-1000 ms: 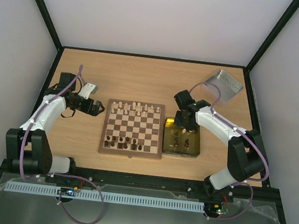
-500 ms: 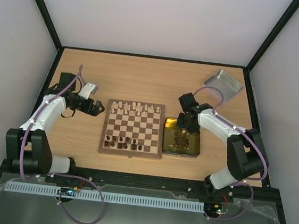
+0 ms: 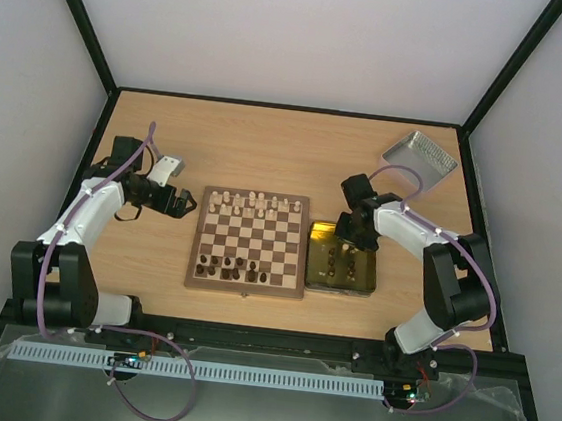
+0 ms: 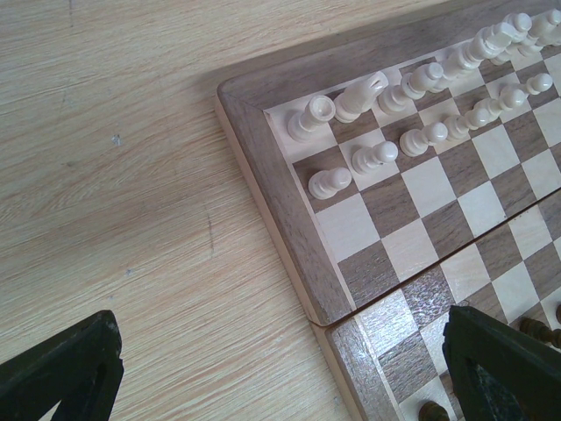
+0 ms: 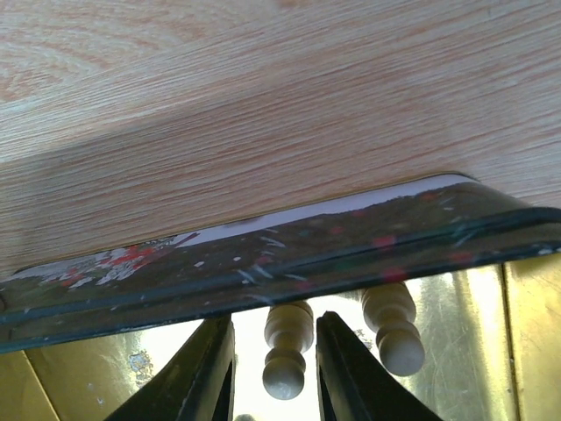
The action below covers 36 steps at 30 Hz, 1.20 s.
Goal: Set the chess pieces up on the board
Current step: Pick up the chess piece from the storage box, then place the chess piece on the chessboard.
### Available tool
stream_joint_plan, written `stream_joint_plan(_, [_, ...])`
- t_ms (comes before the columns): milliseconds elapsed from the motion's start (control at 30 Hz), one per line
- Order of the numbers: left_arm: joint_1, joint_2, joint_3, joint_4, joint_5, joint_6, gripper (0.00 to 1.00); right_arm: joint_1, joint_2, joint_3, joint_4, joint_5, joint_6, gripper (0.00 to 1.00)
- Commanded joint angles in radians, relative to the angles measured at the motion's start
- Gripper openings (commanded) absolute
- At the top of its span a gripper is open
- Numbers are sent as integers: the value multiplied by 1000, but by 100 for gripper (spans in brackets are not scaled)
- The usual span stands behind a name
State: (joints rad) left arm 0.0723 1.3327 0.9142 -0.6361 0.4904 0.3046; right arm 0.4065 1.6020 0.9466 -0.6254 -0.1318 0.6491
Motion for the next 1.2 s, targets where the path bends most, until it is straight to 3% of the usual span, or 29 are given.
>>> stream_joint_plan(0, [-3,13,2,-6,11,0,99,-8,12,-10,0,-7,-8,23])
stream_joint_plan(400, [-3,3,0,-5,12,1,99,-8,2,-51,-10,-33,-31,18])
stream_joint_plan(533, [-3,1,0,-4,11,1,99,-8,-4,-38,-30,-15,-38,11])
stream_joint_plan(967, [-3,5,0,-5,15,2,99,7,20,152,-209,47,-97,7])
stream_joint_plan(1167, [-3,11,2,-2,19,4,99,128,86,323,-308,81,-79,7])
